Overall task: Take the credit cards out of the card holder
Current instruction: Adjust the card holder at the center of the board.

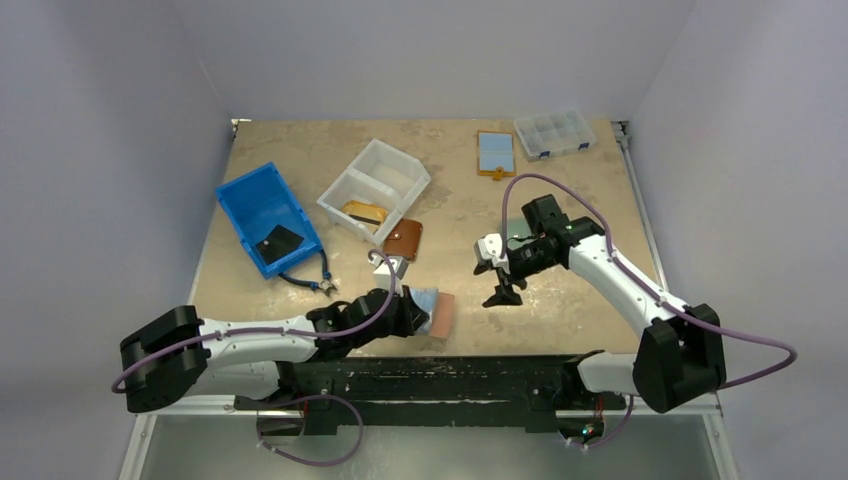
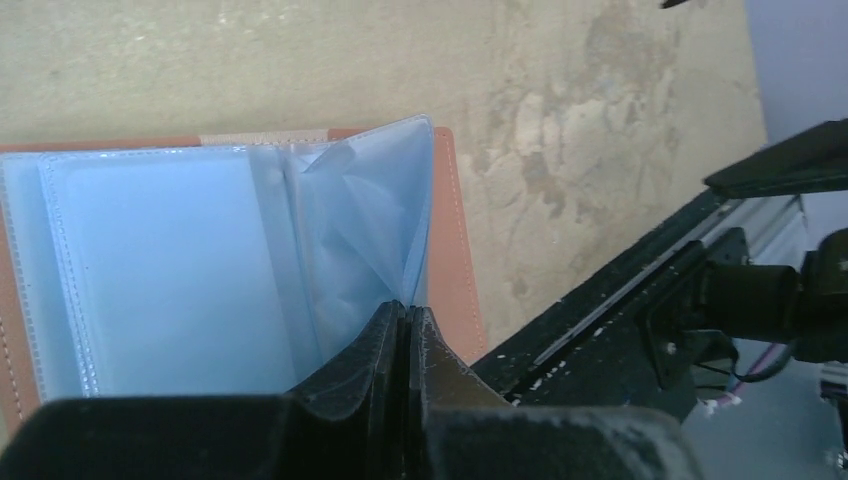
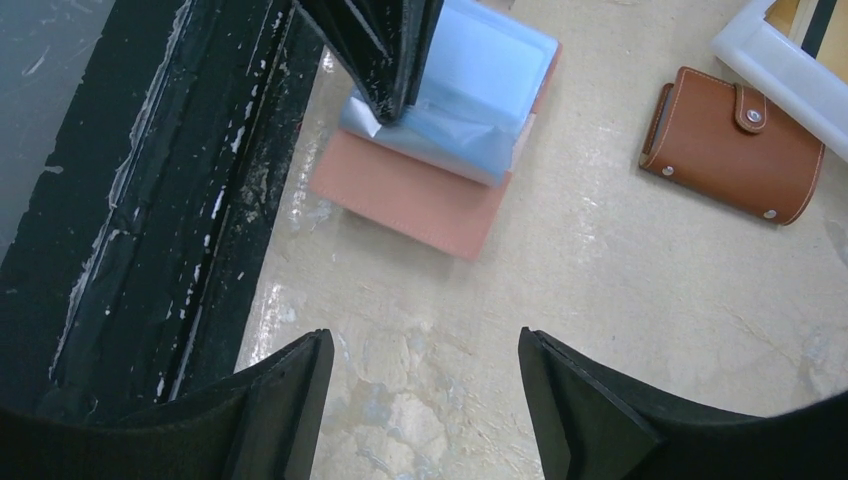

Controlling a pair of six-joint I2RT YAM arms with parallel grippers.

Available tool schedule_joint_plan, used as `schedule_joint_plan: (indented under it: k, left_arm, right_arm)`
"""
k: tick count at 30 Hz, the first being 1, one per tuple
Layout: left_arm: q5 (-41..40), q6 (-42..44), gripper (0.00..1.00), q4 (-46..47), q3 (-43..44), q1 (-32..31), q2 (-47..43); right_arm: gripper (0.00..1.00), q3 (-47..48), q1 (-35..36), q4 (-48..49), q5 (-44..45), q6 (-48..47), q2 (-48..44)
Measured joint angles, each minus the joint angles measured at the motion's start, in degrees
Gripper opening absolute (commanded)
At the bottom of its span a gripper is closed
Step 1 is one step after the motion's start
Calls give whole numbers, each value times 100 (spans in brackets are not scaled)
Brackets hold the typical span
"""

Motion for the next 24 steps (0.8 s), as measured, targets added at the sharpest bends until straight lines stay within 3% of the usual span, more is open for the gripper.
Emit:
schedule_joint_plan:
  k: [3,9,13,17,24]
  left_arm:
    - [199,35,14,334,-2,0,20]
    - [385,42,15,627,9,7,509]
    - [431,37,24,632,33,42,750]
    - [433,33,32,634,125,79,767]
    - [446,35,36,533,170,85,581]
  right_arm:
    - [77,-7,22,140,9,208,50]
    - [76,-15,96,372,59,540,195]
    - [76,-22,120,479,127,673,212]
    - [76,-24,133,553,192,767,249]
    - [76,-87,260,610,326,822,284]
